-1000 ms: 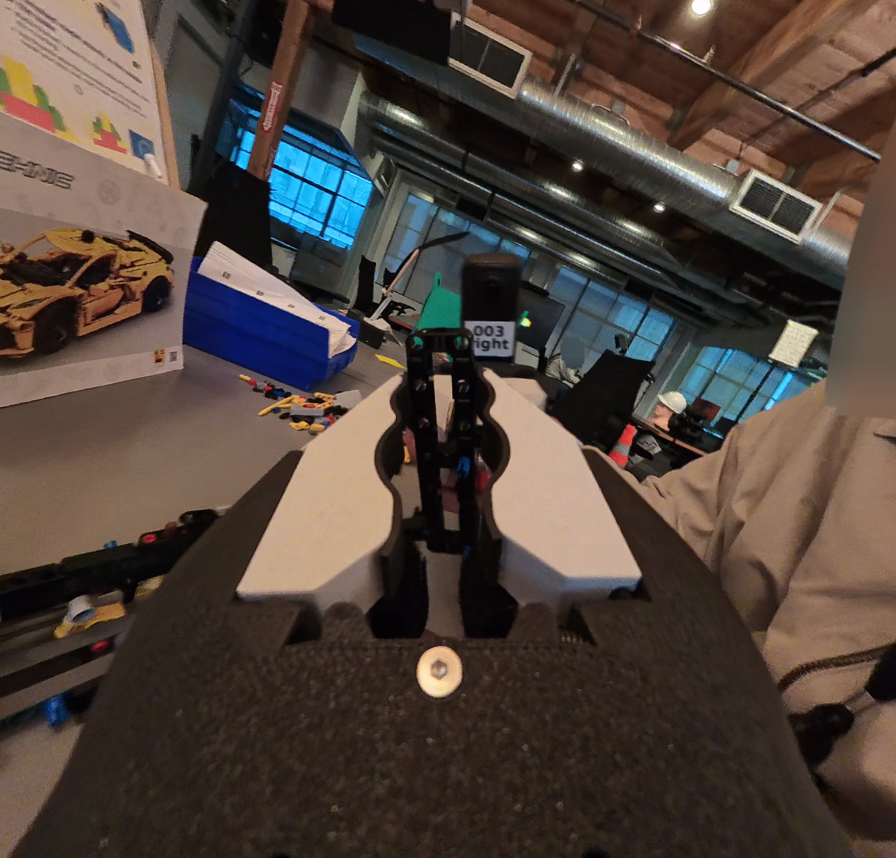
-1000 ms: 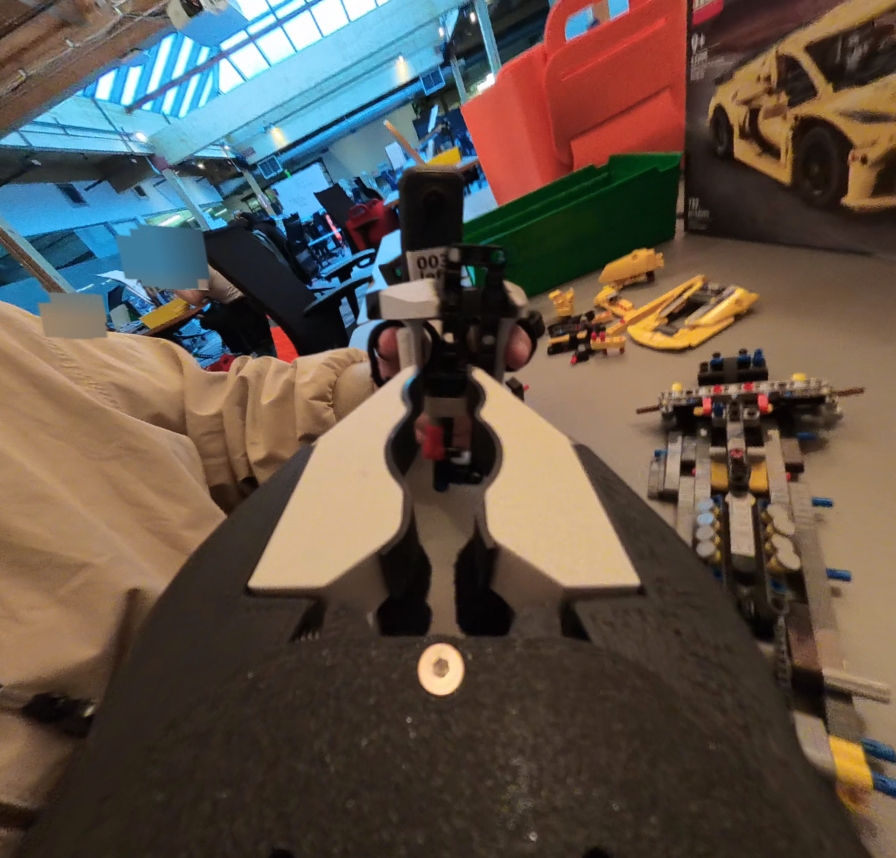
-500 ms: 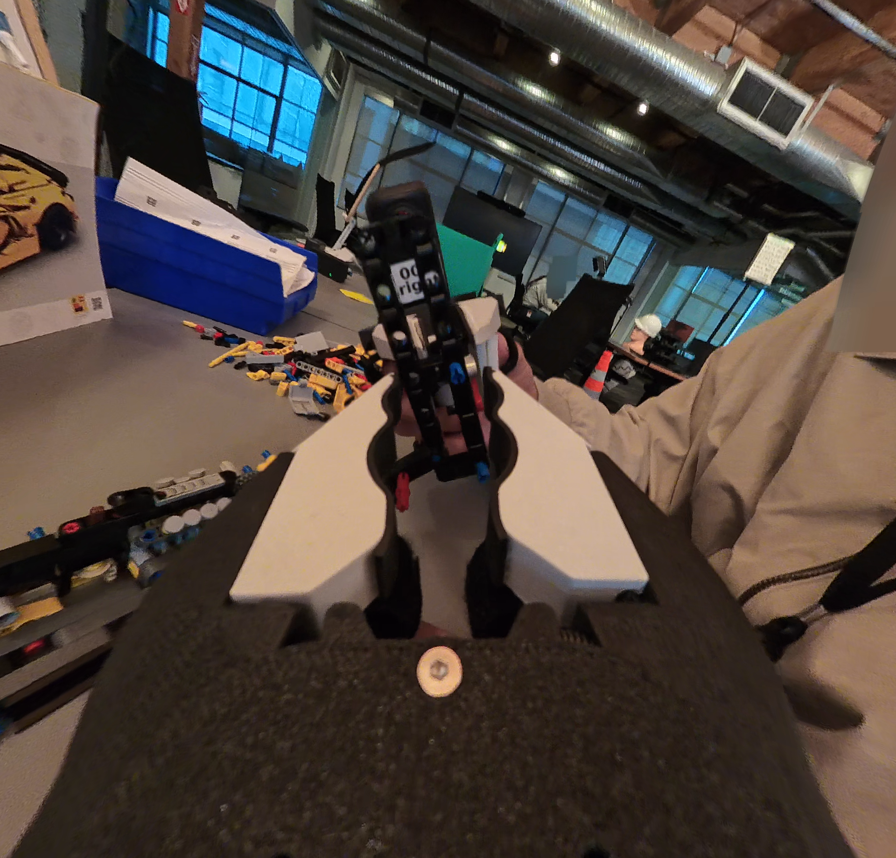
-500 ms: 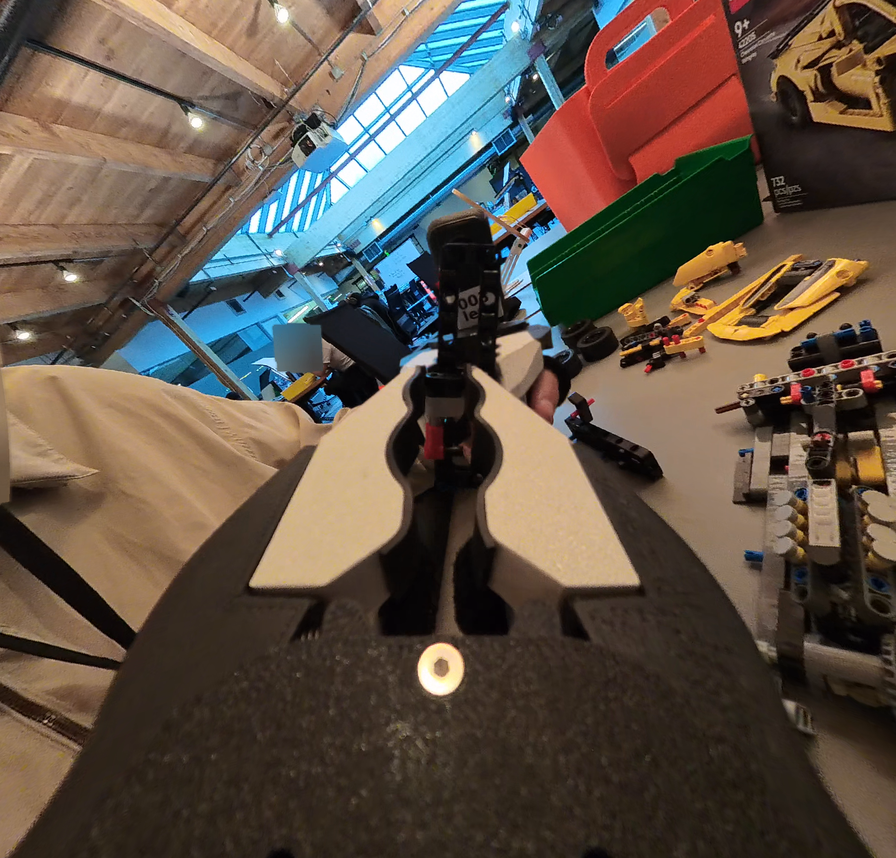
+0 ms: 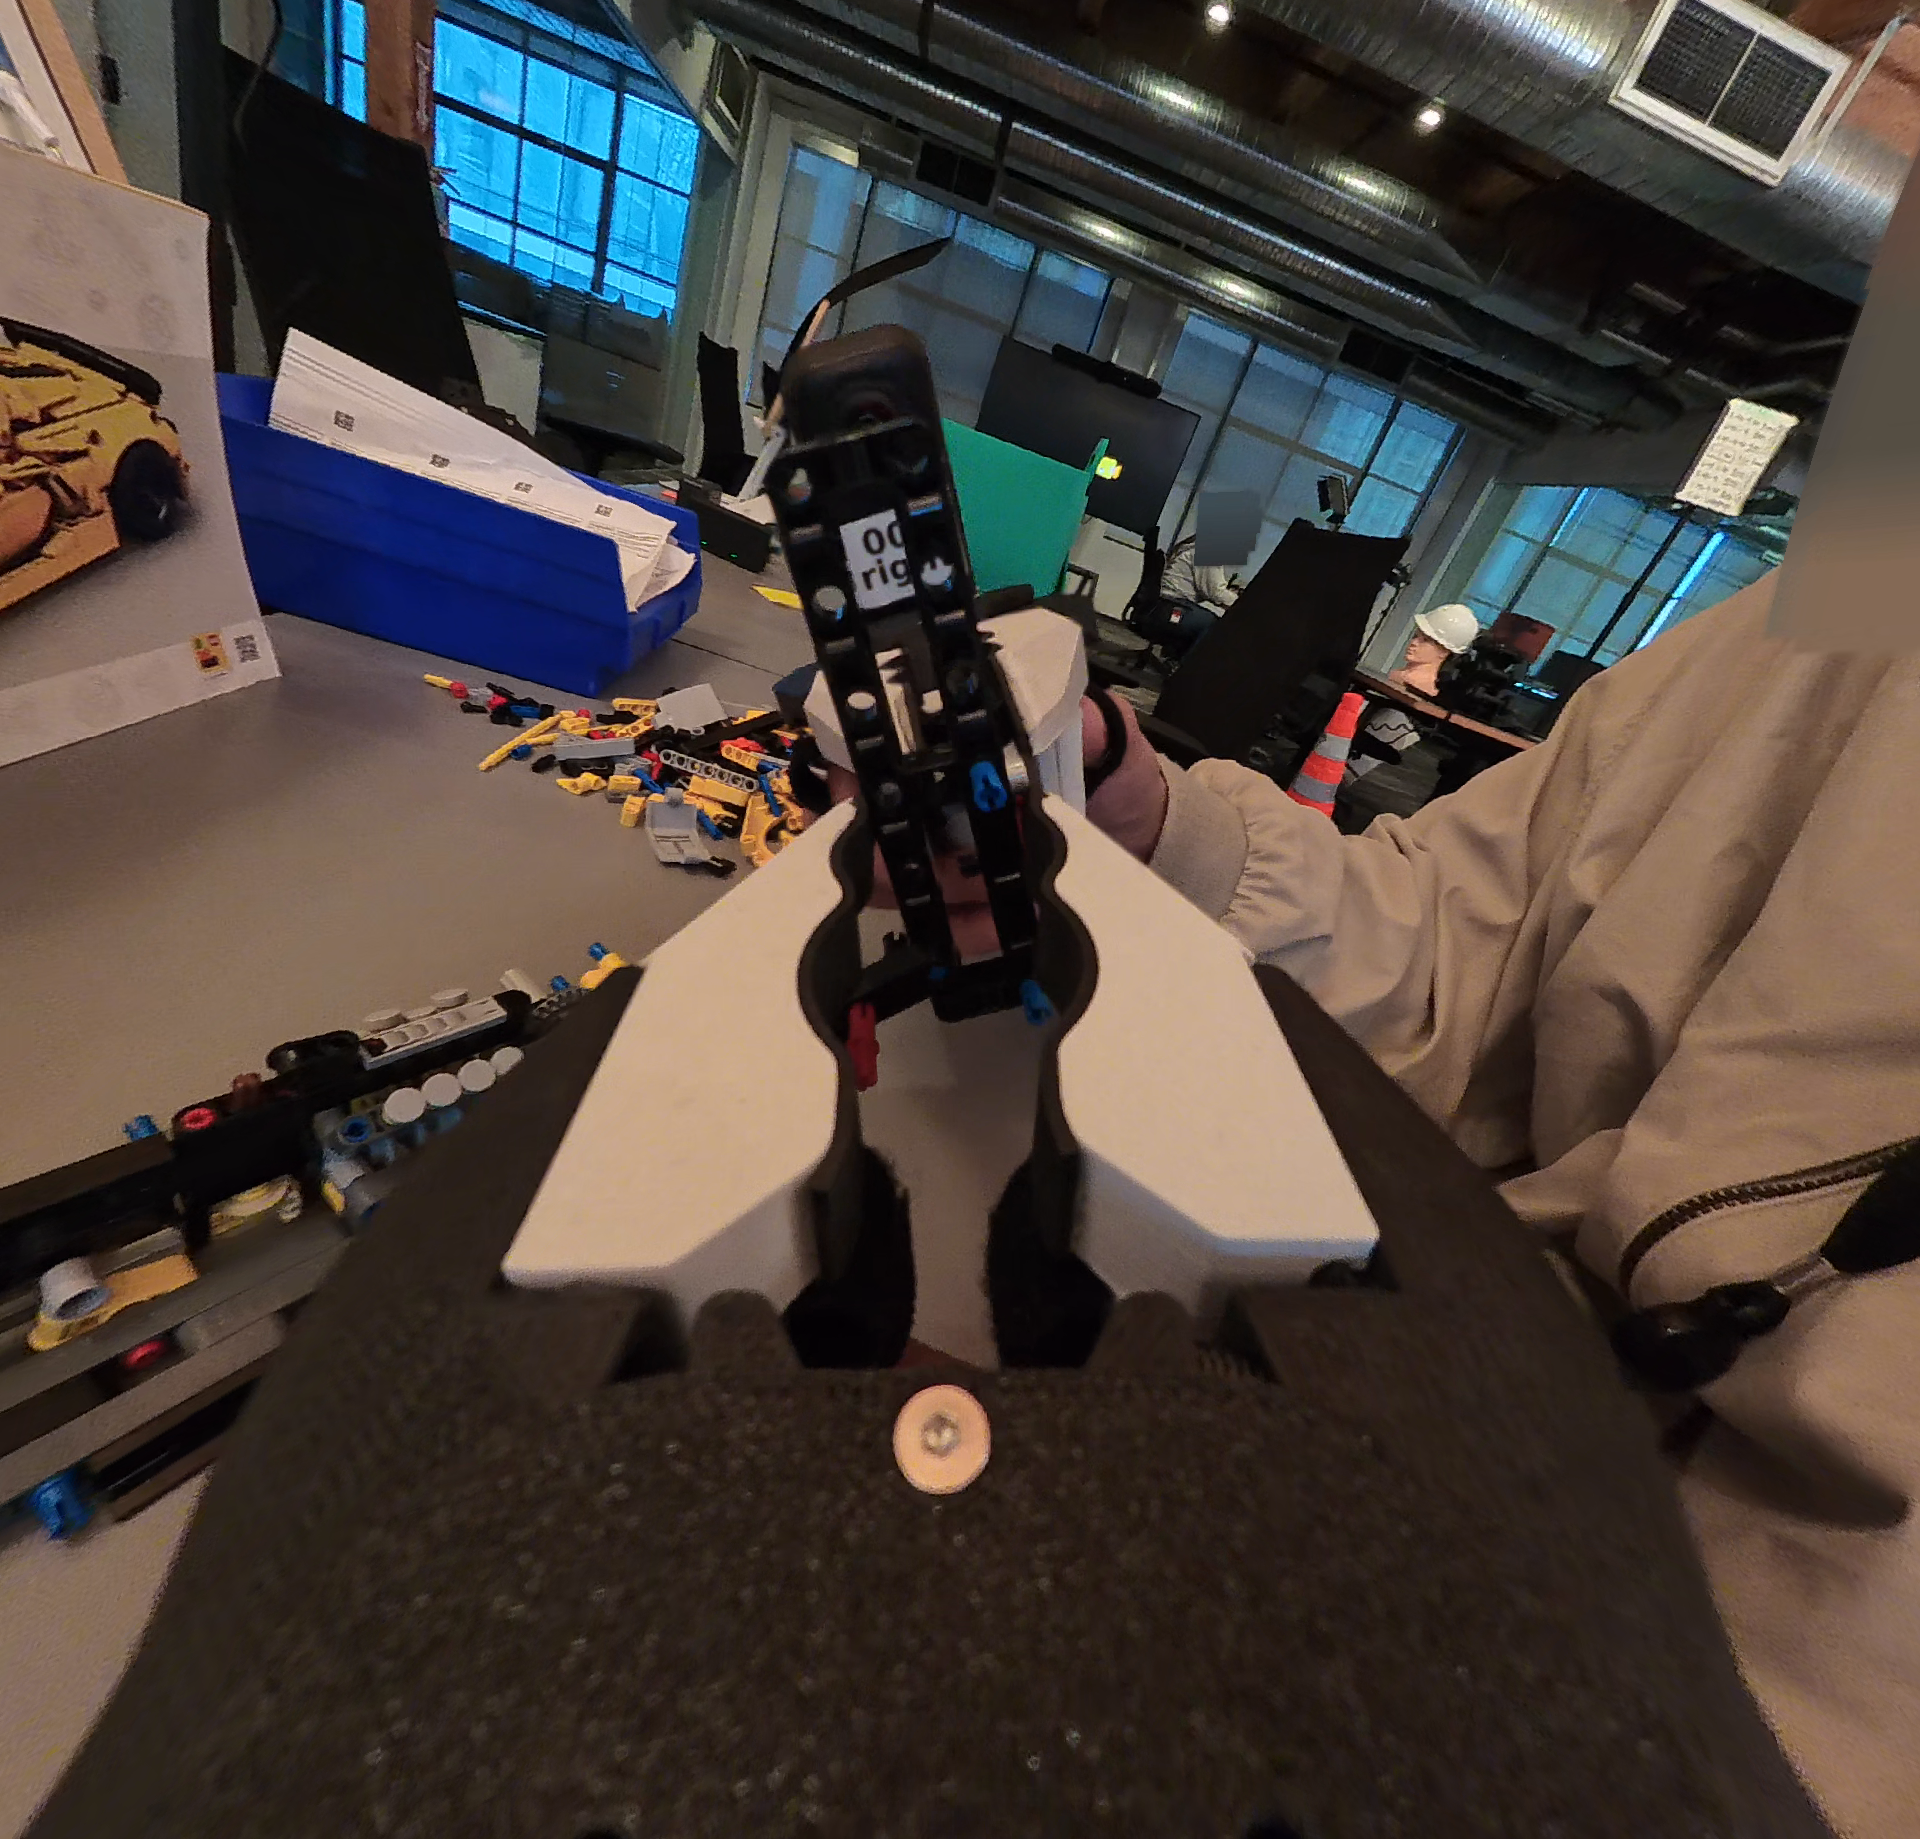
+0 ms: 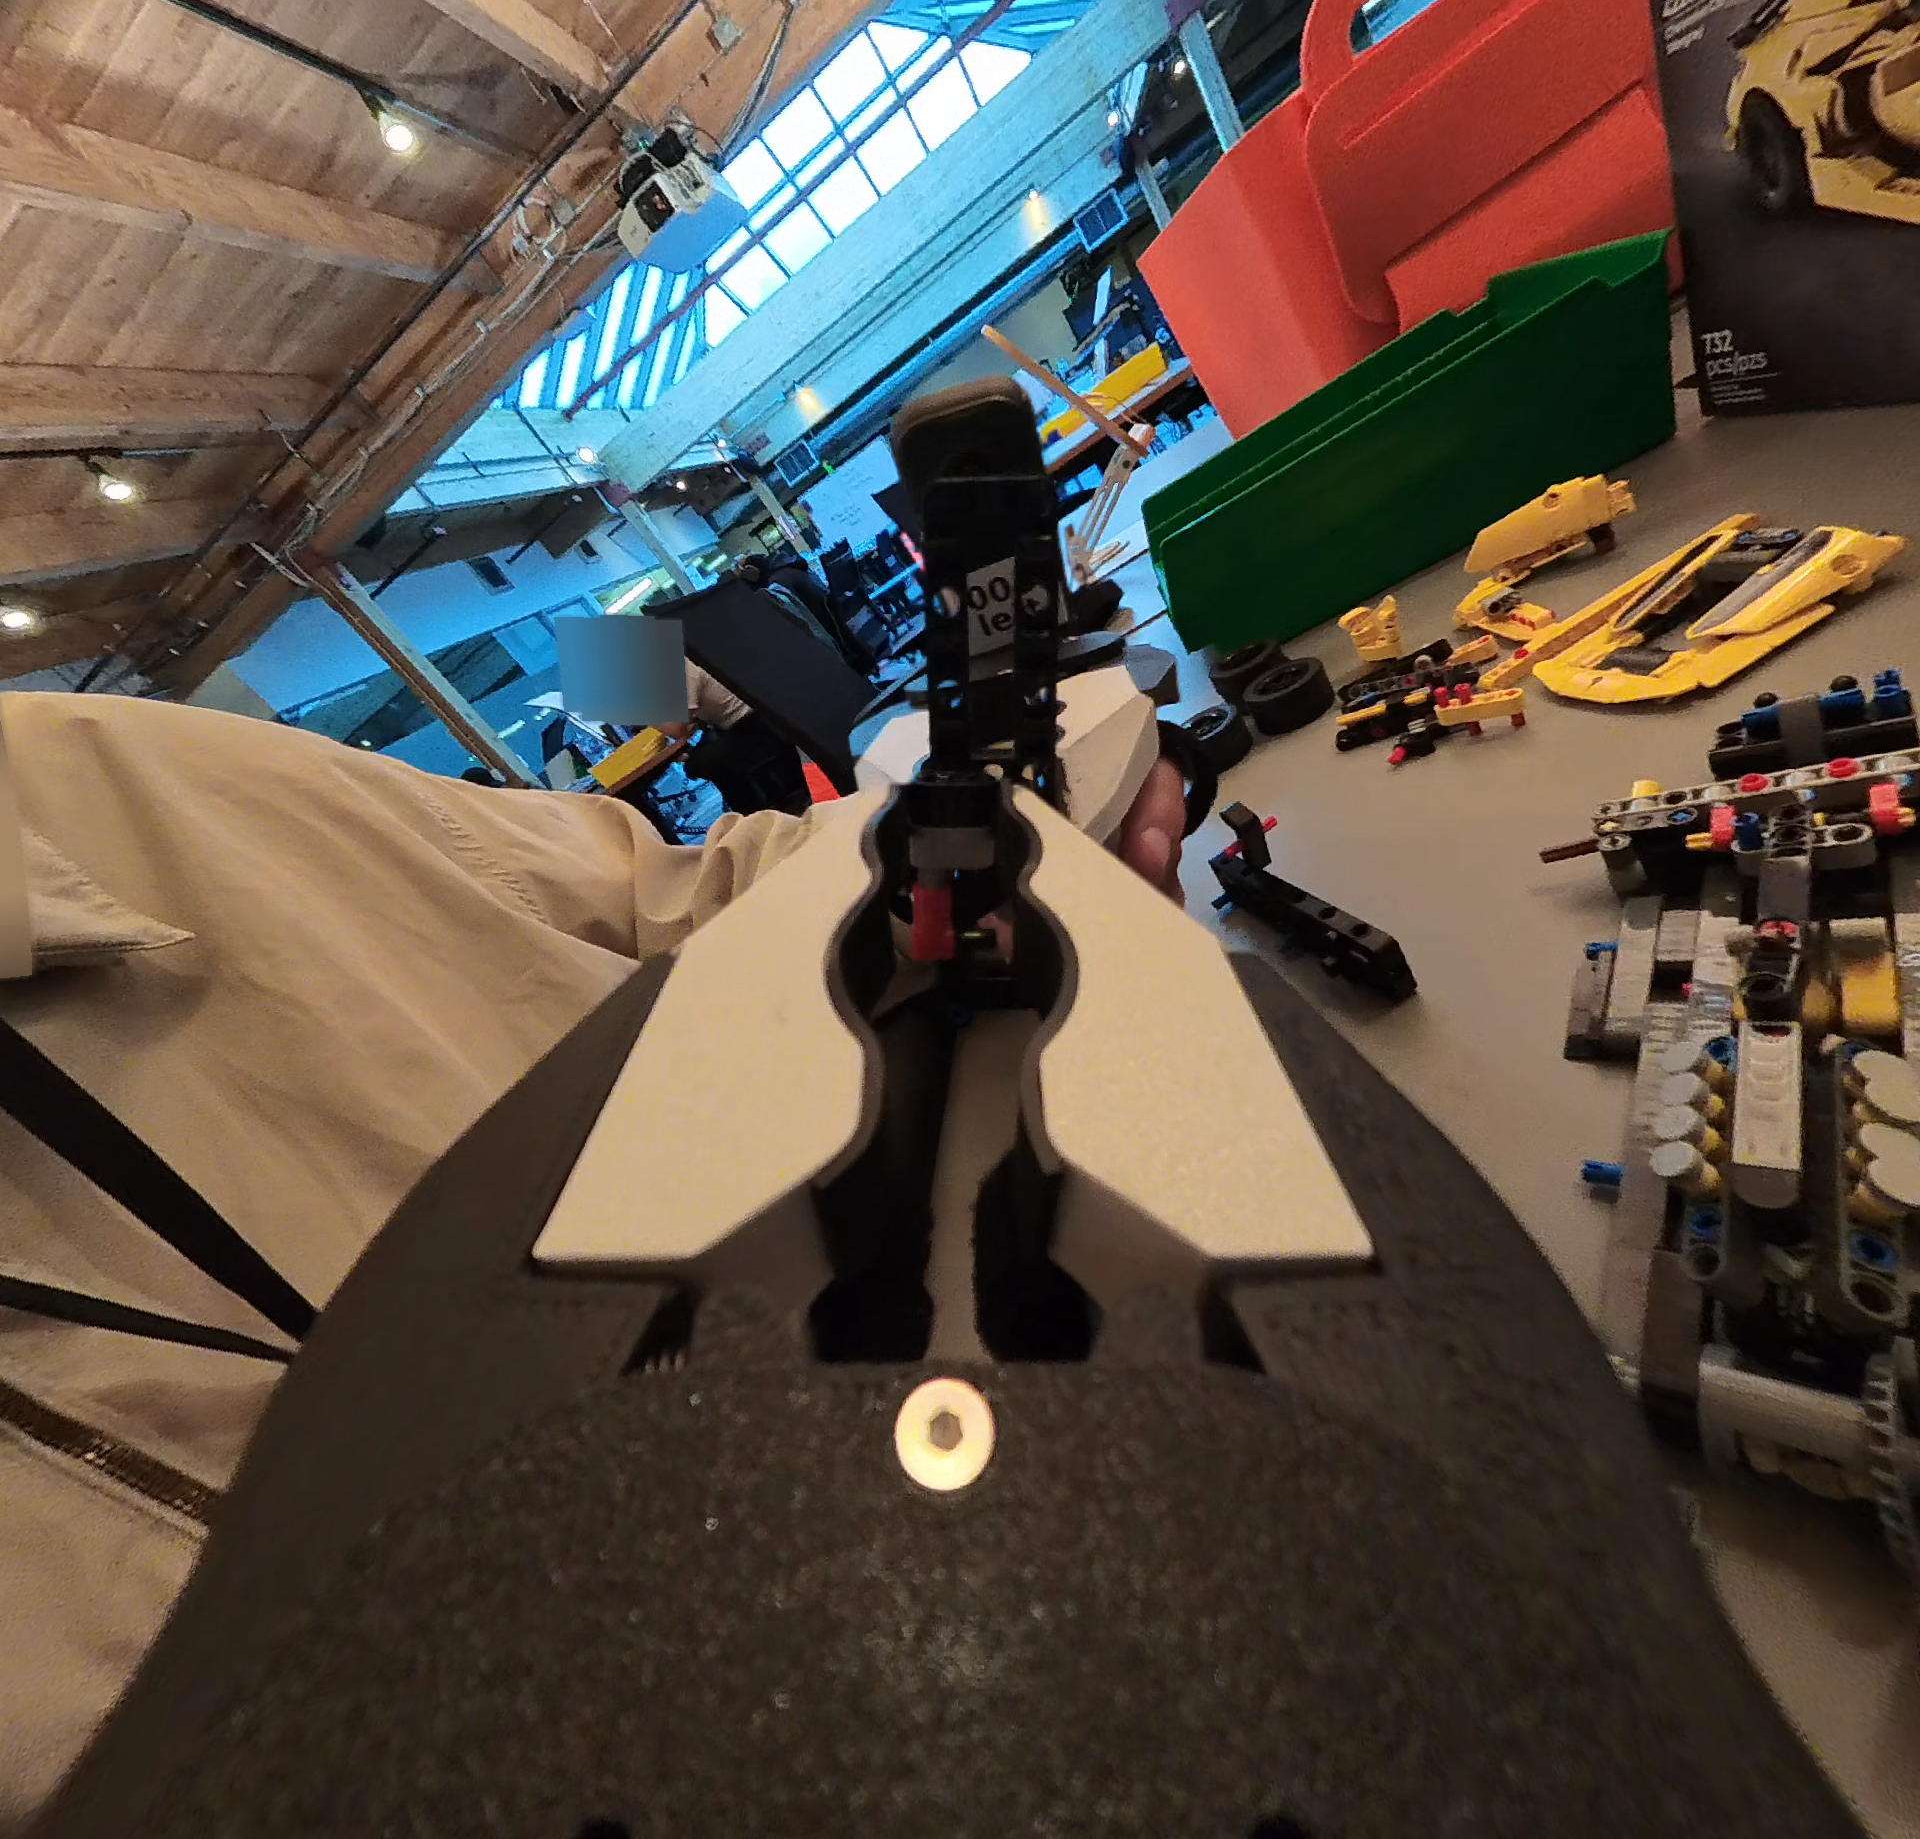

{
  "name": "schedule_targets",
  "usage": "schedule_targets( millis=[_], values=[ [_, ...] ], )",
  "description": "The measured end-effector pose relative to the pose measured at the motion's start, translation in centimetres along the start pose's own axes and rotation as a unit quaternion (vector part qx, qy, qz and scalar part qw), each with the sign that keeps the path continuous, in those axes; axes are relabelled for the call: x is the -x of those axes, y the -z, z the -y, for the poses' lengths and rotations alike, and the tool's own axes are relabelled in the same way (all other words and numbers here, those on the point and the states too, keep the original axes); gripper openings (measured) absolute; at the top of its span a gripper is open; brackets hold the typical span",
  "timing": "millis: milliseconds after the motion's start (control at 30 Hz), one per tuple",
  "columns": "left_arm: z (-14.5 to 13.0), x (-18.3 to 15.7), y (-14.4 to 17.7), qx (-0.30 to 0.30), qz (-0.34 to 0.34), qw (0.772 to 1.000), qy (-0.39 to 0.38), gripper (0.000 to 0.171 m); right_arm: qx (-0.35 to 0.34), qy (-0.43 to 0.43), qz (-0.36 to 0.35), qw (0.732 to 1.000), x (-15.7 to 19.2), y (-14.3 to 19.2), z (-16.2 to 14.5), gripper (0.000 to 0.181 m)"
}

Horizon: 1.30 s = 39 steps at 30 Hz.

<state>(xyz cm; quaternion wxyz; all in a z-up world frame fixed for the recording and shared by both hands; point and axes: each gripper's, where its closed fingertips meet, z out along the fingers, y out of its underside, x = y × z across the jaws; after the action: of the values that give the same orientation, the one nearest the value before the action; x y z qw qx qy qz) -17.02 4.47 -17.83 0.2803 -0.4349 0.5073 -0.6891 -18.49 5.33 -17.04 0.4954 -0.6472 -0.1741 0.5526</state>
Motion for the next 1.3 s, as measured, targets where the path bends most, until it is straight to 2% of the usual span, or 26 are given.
schedule_targets(
  millis=[133,233,267,333,367,400,467,567,633,733,900,1067,1133,1200,1233,1300],
  values=[
    [0.0,-0.1,0.1,0.006,0.009,1.000,-0.029,0.027,0.017,0.026,-0.009,0.999,0.1,0.1,-0.1,0.014],
    [0.7,0.1,0.6,-0.011,0.010,1.000,-0.022,0.026,0.012,0.030,-0.013,0.999,0.1,0.3,0.1,0.014],
    [2.1,0.2,1.6,-0.050,0.011,0.999,-0.012,0.025,-0.009,0.031,-0.009,0.999,0.2,1.0,0.9,0.015],
    [6.5,1.6,6.3,-0.179,0.012,0.983,0.042,0.024,-0.115,0.017,-0.014,0.993,-0.2,5.9,4.9,0.013],
    [7.7,2.2,8.2,-0.211,0.017,0.976,0.050,0.024,-0.127,0.019,-0.031,0.991,-0.9,8.2,5.5,0.013],
    [8.2,2.4,9.0,-0.219,0.025,0.975,0.042,0.024,-0.129,0.020,-0.037,0.991,-1.1,9.5,5.7,0.013],
    [7.7,1.6,7.8,-0.188,0.017,0.982,0.020,0.025,-0.129,0.019,-0.027,0.991,-0.8,9.4,5.8,0.014],
    [5.0,1.1,4.8,-0.117,0.009,0.993,0.018,0.026,-0.110,0.008,0.013,0.994,0.0,7.3,5.5,0.014],
    [4.0,1.0,3.9,-0.105,0.005,0.994,0.035,0.026,-0.105,-0.010,0.034,0.994,0.5,6.8,5.4,0.013],
    [4.0,0.7,3.5,-0.108,-0.010,0.993,0.047,0.026,-0.085,-0.037,0.027,0.995,-0.2,6.4,4.6,0.014],
    [3.8,0.5,3.4,-0.106,-0.024,0.992,0.061,0.026,0.058,-0.024,-0.105,0.993,-4.1,6.2,0.1,0.014],
    [3.4,0.5,3.2,-0.096,-0.023,0.993,0.060,0.027,0.153,-0.033,-0.137,0.978,-5.3,5.4,-3.3,0.014],
    [3.6,0.5,3.3,-0.102,-0.026,0.992,0.066,0.027,0.273,-0.005,-0.158,0.949,-5.7,5.5,-7.2,0.015],
    [3.7,0.6,3.4,-0.106,-0.027,0.992,0.068,0.027,0.390,0.052,-0.158,0.906,-5.4,5.5,-11.0,0.015],
    [3.7,0.6,3.5,-0.108,-0.028,0.991,0.069,0.027,0.424,0.067,-0.148,0.891,-5.0,5.2,-12.2,0.015],
    [3.7,0.6,3.5,-0.108,-0.032,0.991,0.074,0.027,0.447,0.083,-0.158,0.876,-5.5,4.4,-13.2,0.015]
  ],
)
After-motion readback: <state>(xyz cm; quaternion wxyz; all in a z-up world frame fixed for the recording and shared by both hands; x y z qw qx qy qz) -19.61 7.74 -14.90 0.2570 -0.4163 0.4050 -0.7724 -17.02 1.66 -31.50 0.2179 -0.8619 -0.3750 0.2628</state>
